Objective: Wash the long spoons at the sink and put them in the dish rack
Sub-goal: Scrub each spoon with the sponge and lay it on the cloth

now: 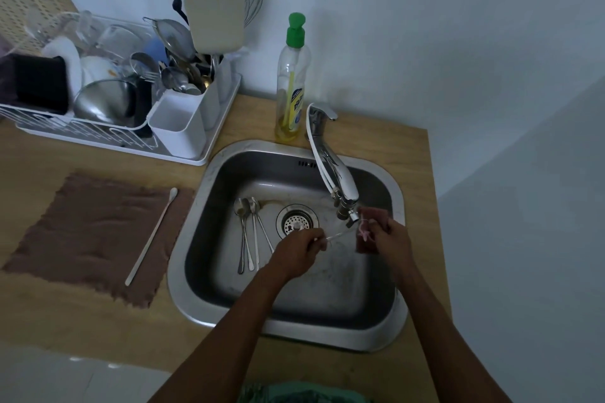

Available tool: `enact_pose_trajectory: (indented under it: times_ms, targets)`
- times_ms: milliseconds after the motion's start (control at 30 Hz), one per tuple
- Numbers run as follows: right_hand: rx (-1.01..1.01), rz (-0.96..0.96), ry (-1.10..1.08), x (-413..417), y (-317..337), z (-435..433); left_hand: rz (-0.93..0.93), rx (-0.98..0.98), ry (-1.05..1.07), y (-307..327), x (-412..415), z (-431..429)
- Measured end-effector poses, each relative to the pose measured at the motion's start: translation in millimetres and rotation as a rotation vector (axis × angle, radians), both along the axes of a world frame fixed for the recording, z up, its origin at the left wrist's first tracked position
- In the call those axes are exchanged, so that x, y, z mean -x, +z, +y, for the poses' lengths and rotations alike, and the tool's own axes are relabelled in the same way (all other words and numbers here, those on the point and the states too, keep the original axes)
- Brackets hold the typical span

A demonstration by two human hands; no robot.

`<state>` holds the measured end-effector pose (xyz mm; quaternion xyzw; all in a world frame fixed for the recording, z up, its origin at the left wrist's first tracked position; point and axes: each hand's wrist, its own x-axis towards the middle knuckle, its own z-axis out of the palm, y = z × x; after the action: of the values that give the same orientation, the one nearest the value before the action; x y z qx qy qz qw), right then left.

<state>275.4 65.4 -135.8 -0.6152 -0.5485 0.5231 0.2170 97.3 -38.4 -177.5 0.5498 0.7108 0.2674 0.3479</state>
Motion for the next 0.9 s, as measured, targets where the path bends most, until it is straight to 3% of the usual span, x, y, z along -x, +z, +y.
enact_pose_trajectory:
  times_ms: [167, 333, 433, 567, 767, 833, 900]
  targets:
    - [-0.038, -0.072, 0.316, 25.0, 5.8, -10.1, 0.086, -0.019, 0.136, -2.9, 37.9, -31.7]
    - [-0.192, -0.140, 0.244, 48.6, -8.3, -34.0, 0.187, -0.047, 0.227, 3.6, 47.4, -46.3]
    - [-0.131, -0.051, 0.209, 51.4, -15.8, -43.9, 0.222, -0.056, 0.262, 4.3, 48.5, -53.1]
    - [-0.128, 0.046, 0.330, 45.5, -8.9, -35.8, 0.169, -0.036, 0.271, -0.2, 53.4, -61.9]
    - [-0.142, -0.022, -0.015, 55.8, -9.7, -40.2, 0.055, -0.051, 0.277, 10.6, 36.9, -54.3]
    - [-0.155, -0.101, 0.126, 52.6, -18.4, -30.6, -0.024, -0.006, 0.315, 12.1, 40.6, -56.9]
    - [-0.176, -0.154, 0.440, 43.9, -21.8, -18.9, -0.093, 0.046, 0.319, 10.3, 50.6, -62.7]
